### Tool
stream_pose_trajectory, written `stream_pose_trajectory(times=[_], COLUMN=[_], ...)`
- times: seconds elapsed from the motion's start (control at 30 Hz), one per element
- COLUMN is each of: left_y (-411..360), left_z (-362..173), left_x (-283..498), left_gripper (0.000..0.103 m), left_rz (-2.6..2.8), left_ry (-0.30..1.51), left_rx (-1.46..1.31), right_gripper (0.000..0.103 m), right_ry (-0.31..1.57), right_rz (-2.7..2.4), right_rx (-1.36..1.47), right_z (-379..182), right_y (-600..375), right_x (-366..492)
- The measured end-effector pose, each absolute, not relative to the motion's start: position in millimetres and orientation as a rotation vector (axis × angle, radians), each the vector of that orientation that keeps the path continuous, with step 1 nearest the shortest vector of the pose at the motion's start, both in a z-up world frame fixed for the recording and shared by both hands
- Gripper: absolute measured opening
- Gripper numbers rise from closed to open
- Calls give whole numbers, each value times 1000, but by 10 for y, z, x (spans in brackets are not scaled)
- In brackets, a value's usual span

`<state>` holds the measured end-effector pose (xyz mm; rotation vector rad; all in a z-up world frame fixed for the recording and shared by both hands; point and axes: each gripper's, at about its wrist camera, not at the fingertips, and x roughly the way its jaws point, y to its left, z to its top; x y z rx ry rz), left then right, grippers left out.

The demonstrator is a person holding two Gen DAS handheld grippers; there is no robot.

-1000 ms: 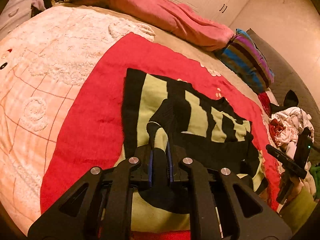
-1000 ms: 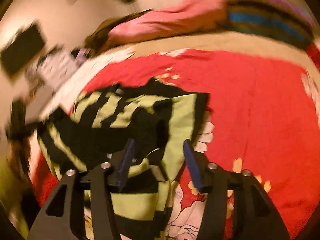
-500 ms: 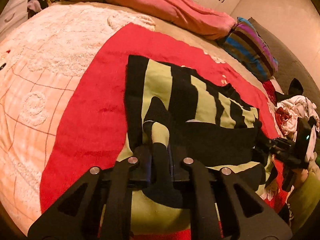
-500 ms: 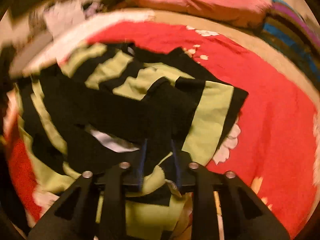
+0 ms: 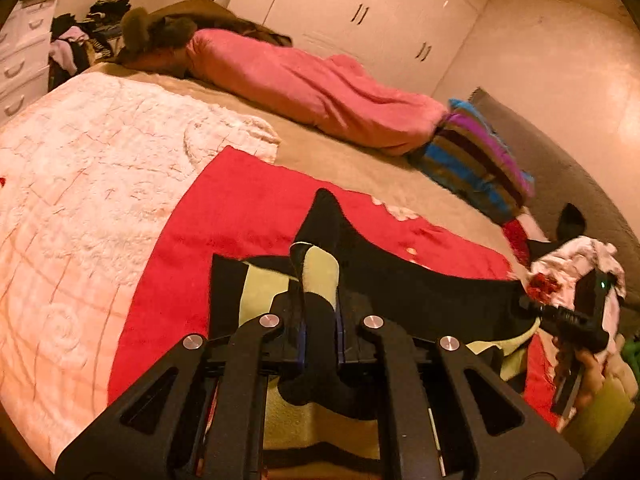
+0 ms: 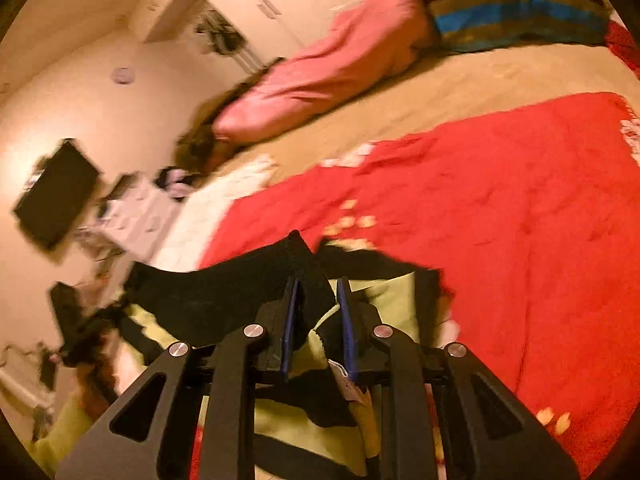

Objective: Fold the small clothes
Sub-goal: 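Hold the hem with both grippers and lay it over the collar edge, then open both grippers and release the folded hem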

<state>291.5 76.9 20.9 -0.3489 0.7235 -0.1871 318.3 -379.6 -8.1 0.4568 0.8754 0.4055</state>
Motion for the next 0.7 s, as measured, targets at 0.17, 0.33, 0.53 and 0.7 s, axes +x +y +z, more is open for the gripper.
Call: stream_pose_trajectory(times=[0.17,0.33,0.53,0.7], left_y=[729,894,585,355], left_z=[-294,-100,165,-102], left_x=[3258,2968,2718,2897], left_gripper=[11,23,23,27], left_rz=[-51,-32,-97,-132], left_ry=[891,781,739,840], left_rx=[-303,-323,-186,-122], right_gripper=[36,42,50,56], right_ry=[947,859,907,1051], right_rz=[229,298,352,318], right_rx=[350,146,-2,-37], right_z=[-345,-118,-103,-462], right_y=[-3806,-3602,-3185,-3039], right_x=[3220,3032,3323,3554])
